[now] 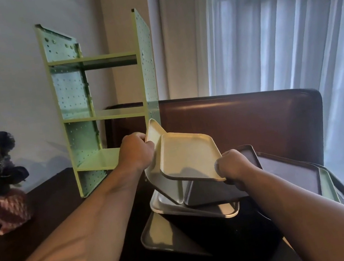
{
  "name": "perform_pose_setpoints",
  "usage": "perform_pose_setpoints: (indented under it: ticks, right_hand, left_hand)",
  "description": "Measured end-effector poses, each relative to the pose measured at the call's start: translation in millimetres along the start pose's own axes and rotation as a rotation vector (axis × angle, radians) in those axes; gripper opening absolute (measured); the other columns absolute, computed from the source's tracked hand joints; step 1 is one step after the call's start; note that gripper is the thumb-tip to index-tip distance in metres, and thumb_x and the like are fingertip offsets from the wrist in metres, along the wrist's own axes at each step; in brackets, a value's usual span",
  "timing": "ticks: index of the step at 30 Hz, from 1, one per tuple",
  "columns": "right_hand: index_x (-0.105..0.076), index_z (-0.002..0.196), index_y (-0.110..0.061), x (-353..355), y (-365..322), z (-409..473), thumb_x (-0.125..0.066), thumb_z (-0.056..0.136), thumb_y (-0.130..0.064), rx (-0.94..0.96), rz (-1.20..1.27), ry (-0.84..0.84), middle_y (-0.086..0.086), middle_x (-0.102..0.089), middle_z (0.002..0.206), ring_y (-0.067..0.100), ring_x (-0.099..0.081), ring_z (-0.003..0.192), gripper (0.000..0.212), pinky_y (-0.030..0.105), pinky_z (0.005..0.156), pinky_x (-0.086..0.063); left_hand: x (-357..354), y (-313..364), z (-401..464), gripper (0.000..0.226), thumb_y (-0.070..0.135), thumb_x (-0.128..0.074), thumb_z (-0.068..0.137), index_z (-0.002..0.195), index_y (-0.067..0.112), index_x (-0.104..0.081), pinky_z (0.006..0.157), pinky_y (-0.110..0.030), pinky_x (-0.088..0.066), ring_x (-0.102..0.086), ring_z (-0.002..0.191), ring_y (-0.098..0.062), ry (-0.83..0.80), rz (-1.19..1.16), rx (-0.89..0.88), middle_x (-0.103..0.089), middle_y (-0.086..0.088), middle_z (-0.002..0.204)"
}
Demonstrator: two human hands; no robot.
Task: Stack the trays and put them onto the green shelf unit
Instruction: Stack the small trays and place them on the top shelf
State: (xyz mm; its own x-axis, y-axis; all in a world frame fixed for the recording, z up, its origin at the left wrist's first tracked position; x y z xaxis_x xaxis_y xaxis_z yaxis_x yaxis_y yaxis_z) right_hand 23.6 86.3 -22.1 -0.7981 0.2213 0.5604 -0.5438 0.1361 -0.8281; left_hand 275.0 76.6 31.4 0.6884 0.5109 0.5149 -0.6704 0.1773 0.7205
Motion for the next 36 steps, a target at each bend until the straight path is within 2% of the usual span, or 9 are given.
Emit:
perform_pose_setpoints:
  ticks: [6, 9, 13, 17, 20, 22, 25, 30, 36]
  right_hand:
    - [-0.047, 0.072, -0.021, -2, -18, -14, -0.05, 0.094, -0.009, 0.051, 0.091, -0.001, 0.012, -0.058, 0.098, 0.029, -0.058, 0.089, 0.026, 0.048, 0.09, -0.058]
    - [-0.046, 0.072, -0.021, -3, -22, -15, -0.047, 0.095, -0.007, 0.059, 0.142, 0.003, 0.009, -0.055, 0.087, 0.028, -0.055, 0.083, 0.027, 0.045, 0.082, -0.056]
    - [-0.056, 0.087, -0.006, -4, -20, -8, -0.047, 0.088, -0.004, 0.038, 0.228, 0.028, 0.009, -0.05, 0.075, 0.026, -0.052, 0.065, 0.009, 0.033, 0.051, -0.045]
    - [-0.051, 0.079, -0.016, -5, -23, -13, -0.048, 0.096, -0.006, 0.036, 0.192, -0.029, 0.002, -0.047, 0.077, 0.014, -0.046, 0.062, 0.019, 0.027, 0.052, -0.041]
    - [-0.062, 0.094, -0.011, -3, -16, -15, -0.045, 0.092, 0.001, 0.015, 0.241, -0.036, 0.005, -0.052, 0.078, 0.018, -0.05, 0.064, 0.021, 0.028, 0.049, -0.04]
    - [-0.066, 0.097, -0.008, 2, -9, -13, -0.043, 0.088, 0.006, 0.007, 0.279, -0.01, 0.008, -0.055, 0.079, 0.02, -0.053, 0.067, 0.028, 0.029, 0.051, -0.04]
    - [-0.069, 0.1, -0.007, 14, -6, -15, -0.045, 0.084, 0.011, 0.018, 0.314, 0.003, 0.009, -0.063, 0.087, 0.021, -0.062, 0.075, 0.033, 0.028, 0.057, -0.048]
    - [-0.068, 0.094, -0.013, 32, -1, -14, -0.052, 0.08, 0.013, 0.043, 0.288, 0.034, 0.01, -0.067, 0.089, 0.022, -0.065, 0.08, 0.033, 0.033, 0.068, -0.055]
    - [-0.069, 0.084, -0.007, 46, 15, 4, -0.057, 0.089, -0.012, 0.017, 0.225, 0.126, 0.011, -0.07, 0.088, 0.029, -0.066, 0.082, 0.013, 0.043, 0.075, -0.055]
  left_hand:
    - [18, 5, -2, 0.037, 0.016, -0.058, 0.093, 0.129, 0.01, -0.064, 0.083, -0.03, -0.045, -0.058, 0.098, -0.018, 0.023, -0.128, 0.014, -0.068, -0.008, 0.122]
    - [22, 5, -2, 0.036, 0.017, -0.059, 0.092, 0.126, 0.01, -0.067, 0.082, -0.03, -0.044, -0.06, 0.101, -0.019, 0.049, -0.264, 0.105, -0.069, -0.007, 0.119]
    - [15, 11, -6, 0.017, 0.018, -0.058, 0.093, 0.101, 0.015, -0.073, 0.07, -0.035, -0.054, -0.066, 0.084, -0.022, -0.023, -0.469, 0.234, -0.07, -0.003, 0.089]
    - [-3, 15, -14, 0.029, 0.02, -0.051, 0.098, 0.074, 0.012, -0.066, 0.063, -0.026, -0.05, -0.063, 0.086, -0.031, -0.1, -0.483, 0.271, -0.065, -0.009, 0.075]
    - [-11, 13, -20, 0.046, 0.041, -0.044, 0.102, 0.074, 0.009, -0.064, 0.078, -0.034, -0.048, -0.063, 0.088, -0.032, -0.15, -0.42, 0.269, -0.067, -0.013, 0.083]
    - [-18, 9, -24, 0.044, 0.048, -0.059, 0.091, 0.088, 0.006, -0.073, 0.087, -0.043, -0.055, -0.071, 0.087, -0.03, -0.217, -0.521, 0.283, -0.075, -0.013, 0.088]
    - [-39, 0, -19, 0.032, 0.029, -0.075, 0.07, 0.093, 0.007, -0.077, 0.09, -0.056, -0.057, -0.074, 0.09, -0.036, -0.289, -0.608, 0.311, -0.078, -0.016, 0.093]
    - [-65, 5, -20, 0.04, -0.004, -0.06, 0.076, 0.113, 0.006, -0.072, 0.091, -0.051, -0.058, -0.07, 0.097, -0.037, -0.343, -0.521, 0.324, -0.074, -0.019, 0.106]
    - [-87, 7, -28, 0.012, 0.005, -0.063, 0.084, 0.073, 0.007, -0.068, 0.082, -0.047, -0.061, -0.068, 0.088, -0.036, -0.338, -0.393, 0.383, -0.069, -0.018, 0.092]
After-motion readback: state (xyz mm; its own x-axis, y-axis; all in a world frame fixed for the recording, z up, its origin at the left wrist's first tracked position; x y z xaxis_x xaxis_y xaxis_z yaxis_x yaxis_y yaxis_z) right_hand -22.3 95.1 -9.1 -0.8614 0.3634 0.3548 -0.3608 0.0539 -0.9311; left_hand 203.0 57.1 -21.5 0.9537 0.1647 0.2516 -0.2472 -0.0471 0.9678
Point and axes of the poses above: each hand's wrist, its own z-axis towards the middle knuckle, its own x-axis out of the back of the hand, y = z × x, the point moved 3 cm from there along z, towards the middle knuckle
